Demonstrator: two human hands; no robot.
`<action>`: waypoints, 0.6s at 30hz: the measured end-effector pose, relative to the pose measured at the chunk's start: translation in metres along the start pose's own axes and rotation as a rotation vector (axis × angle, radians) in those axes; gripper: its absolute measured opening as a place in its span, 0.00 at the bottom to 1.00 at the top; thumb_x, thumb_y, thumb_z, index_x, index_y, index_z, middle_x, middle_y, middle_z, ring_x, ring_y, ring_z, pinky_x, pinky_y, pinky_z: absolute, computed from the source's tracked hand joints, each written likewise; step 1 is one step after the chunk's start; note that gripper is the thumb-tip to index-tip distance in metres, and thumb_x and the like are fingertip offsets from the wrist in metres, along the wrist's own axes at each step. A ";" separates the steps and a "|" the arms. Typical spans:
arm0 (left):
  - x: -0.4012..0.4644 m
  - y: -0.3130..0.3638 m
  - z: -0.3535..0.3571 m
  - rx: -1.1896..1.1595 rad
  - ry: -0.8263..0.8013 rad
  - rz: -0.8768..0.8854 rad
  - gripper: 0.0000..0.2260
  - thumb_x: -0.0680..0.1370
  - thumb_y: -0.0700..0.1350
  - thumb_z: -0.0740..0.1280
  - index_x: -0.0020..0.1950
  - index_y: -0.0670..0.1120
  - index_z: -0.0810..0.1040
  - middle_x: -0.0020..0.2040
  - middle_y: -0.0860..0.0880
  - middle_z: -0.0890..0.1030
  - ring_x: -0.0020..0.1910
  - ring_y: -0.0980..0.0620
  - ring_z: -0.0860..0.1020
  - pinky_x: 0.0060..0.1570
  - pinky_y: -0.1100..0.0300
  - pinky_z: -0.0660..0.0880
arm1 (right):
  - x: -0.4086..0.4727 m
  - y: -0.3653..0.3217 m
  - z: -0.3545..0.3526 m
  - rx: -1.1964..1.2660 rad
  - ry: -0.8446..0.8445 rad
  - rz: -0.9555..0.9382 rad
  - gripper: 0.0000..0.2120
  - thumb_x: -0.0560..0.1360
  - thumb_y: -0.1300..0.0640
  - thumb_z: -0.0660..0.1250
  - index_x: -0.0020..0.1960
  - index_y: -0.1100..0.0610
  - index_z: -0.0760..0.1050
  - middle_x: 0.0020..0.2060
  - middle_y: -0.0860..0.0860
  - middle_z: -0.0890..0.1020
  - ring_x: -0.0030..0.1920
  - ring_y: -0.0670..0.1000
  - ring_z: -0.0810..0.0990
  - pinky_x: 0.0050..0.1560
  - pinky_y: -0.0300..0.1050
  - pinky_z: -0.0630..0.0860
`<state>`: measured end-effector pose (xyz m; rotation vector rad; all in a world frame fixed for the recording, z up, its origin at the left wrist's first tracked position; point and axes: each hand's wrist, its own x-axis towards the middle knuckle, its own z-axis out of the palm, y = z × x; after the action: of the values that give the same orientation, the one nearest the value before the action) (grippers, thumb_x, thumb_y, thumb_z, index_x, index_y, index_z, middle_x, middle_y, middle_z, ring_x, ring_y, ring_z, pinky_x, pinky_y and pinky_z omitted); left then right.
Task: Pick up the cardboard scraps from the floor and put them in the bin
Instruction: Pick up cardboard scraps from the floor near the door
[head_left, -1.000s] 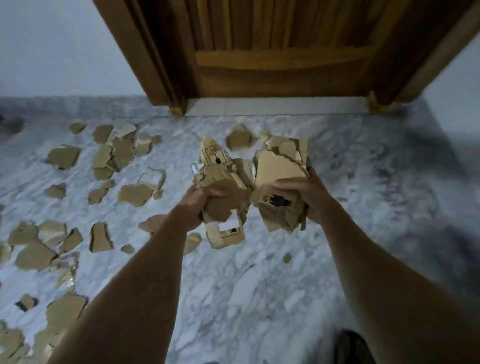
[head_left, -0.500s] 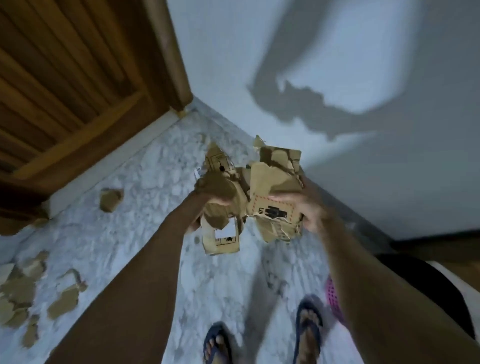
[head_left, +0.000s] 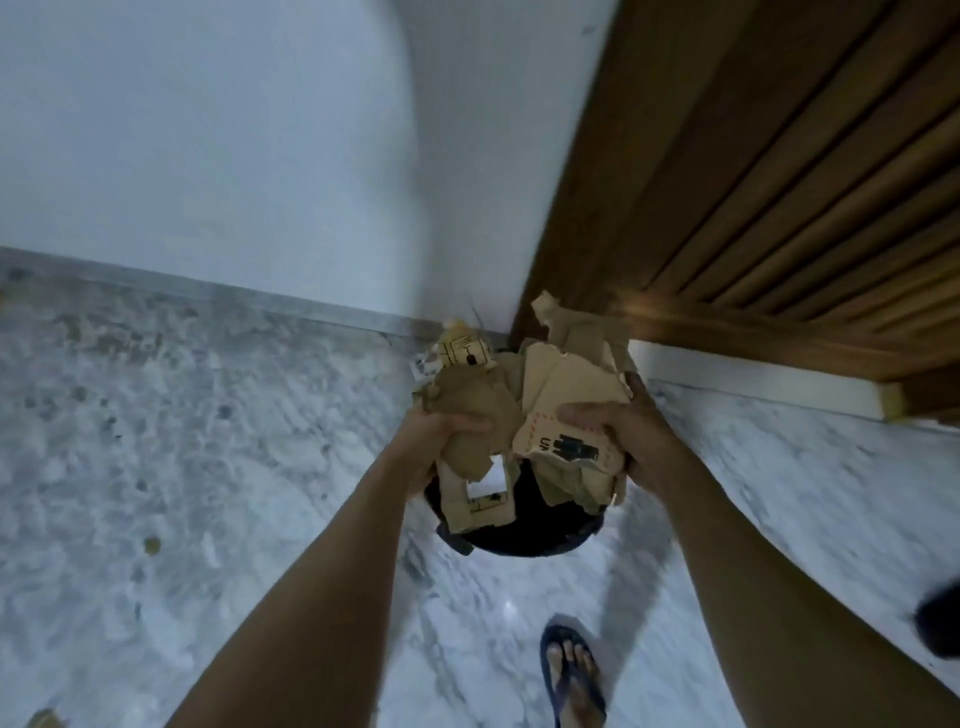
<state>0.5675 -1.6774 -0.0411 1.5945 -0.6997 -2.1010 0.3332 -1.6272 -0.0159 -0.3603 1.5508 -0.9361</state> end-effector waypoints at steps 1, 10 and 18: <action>0.011 -0.010 0.016 0.006 0.004 0.013 0.24 0.66 0.32 0.78 0.62 0.41 0.80 0.57 0.40 0.85 0.54 0.39 0.84 0.45 0.51 0.82 | 0.008 0.009 -0.017 0.022 0.013 0.000 0.42 0.57 0.66 0.83 0.67 0.52 0.72 0.56 0.56 0.84 0.54 0.60 0.85 0.49 0.61 0.83; 0.076 -0.065 0.031 0.231 0.212 0.093 0.31 0.70 0.37 0.78 0.70 0.44 0.71 0.62 0.41 0.80 0.53 0.45 0.82 0.44 0.55 0.82 | 0.074 0.084 -0.035 -0.020 -0.008 0.089 0.39 0.65 0.65 0.79 0.70 0.49 0.64 0.61 0.52 0.78 0.56 0.56 0.81 0.55 0.57 0.81; 0.090 -0.099 0.011 0.685 0.033 -0.145 0.25 0.71 0.55 0.77 0.68 0.53 0.80 0.62 0.47 0.81 0.62 0.45 0.79 0.69 0.48 0.73 | 0.079 0.108 -0.036 -0.278 -0.070 0.185 0.46 0.74 0.63 0.74 0.82 0.50 0.49 0.77 0.54 0.63 0.72 0.58 0.68 0.64 0.51 0.70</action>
<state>0.5317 -1.6512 -0.1673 2.0622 -1.4420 -2.0400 0.3122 -1.6026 -0.1506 -0.4330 1.6222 -0.5599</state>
